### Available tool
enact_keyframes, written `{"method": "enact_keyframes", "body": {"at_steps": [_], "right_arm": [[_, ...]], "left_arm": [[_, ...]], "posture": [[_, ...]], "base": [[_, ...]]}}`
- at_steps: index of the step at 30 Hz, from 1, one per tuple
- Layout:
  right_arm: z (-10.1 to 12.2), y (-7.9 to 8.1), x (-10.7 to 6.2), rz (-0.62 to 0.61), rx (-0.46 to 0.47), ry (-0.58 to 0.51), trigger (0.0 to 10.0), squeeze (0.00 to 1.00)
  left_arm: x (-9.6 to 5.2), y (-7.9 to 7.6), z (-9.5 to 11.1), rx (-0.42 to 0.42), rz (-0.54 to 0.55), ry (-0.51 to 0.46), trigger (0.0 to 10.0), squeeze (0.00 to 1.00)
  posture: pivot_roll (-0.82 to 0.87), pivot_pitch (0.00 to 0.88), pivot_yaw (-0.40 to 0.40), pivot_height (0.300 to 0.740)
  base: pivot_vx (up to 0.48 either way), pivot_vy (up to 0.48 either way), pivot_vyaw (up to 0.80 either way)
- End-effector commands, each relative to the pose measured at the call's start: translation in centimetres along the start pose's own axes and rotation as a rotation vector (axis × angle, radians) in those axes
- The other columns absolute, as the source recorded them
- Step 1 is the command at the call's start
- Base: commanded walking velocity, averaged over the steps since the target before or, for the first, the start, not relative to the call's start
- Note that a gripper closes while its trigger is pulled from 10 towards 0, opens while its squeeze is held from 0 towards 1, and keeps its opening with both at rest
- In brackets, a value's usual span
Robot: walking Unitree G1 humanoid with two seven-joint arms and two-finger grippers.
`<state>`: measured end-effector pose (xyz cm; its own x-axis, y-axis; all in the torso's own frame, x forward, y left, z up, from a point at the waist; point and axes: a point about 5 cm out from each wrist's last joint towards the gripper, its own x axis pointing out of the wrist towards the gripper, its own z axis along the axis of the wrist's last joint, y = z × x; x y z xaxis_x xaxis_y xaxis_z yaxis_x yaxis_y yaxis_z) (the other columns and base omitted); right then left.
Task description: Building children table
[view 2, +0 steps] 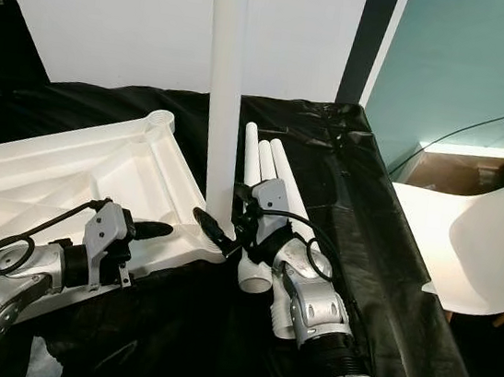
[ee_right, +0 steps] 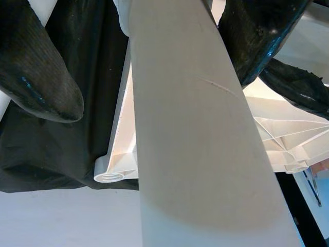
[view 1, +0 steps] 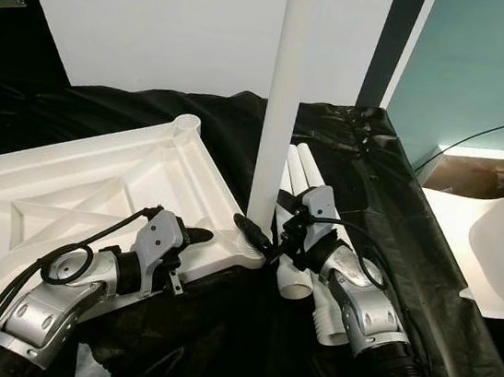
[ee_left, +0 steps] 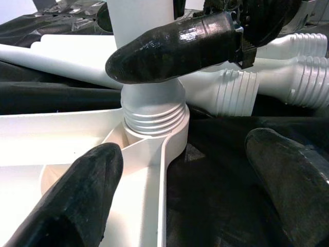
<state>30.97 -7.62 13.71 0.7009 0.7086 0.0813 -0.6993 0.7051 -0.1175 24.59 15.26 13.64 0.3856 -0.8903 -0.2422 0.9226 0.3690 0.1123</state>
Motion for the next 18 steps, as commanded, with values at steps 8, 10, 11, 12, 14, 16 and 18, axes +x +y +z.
{"method": "enact_keyframes", "body": {"at_steps": [8, 10, 11, 12, 14, 16, 18], "right_arm": [[-0.05, -0.41, -0.29, -0.026, 0.007, 0.003, 10.0, 0.00], [-0.05, -0.41, -0.29, -0.026, 0.007, 0.003, 10.0, 0.00], [-0.05, -0.41, -0.29, -0.026, 0.007, 0.003, 10.0, 0.00], [-0.05, -0.41, -0.29, -0.026, 0.007, 0.003, 10.0, 0.00], [-0.05, -0.41, -0.29, -0.026, 0.007, 0.003, 10.0, 0.00], [-0.05, -0.41, -0.29, -0.026, 0.007, 0.003, 10.0, 0.00], [-0.05, -0.41, -0.29, -0.026, 0.007, 0.003, 10.0, 0.00]], "left_arm": [[0.10, -0.47, -0.47, 0.005, -0.063, 0.030, 10.0, 0.00], [0.10, -0.47, -0.47, 0.005, -0.063, 0.030, 10.0, 0.00], [0.10, -0.47, -0.47, 0.005, -0.063, 0.030, 10.0, 0.00], [0.10, -0.47, -0.47, 0.005, -0.063, 0.030, 10.0, 0.00], [0.10, -0.47, -0.47, 0.005, -0.063, 0.030, 10.0, 0.00], [0.10, -0.47, -0.47, 0.005, -0.063, 0.030, 10.0, 0.00], [0.10, -0.47, -0.47, 0.005, -0.063, 0.030, 10.0, 0.00]], "posture": [[0.06, 0.000, -0.003, 0.740], [0.06, 0.000, -0.003, 0.740], [0.06, 0.000, -0.003, 0.740], [0.06, 0.000, -0.003, 0.740], [0.06, 0.000, -0.003, 0.740], [0.06, 0.000, -0.003, 0.740], [0.06, 0.000, -0.003, 0.740]], "base": [[0.000, 0.000, 0.00], [0.000, 0.000, 0.00], [0.000, 0.000, 0.00], [0.000, 0.000, 0.00], [0.000, 0.000, 0.00], [0.000, 0.000, 0.00], [0.000, 0.000, 0.00]]}}
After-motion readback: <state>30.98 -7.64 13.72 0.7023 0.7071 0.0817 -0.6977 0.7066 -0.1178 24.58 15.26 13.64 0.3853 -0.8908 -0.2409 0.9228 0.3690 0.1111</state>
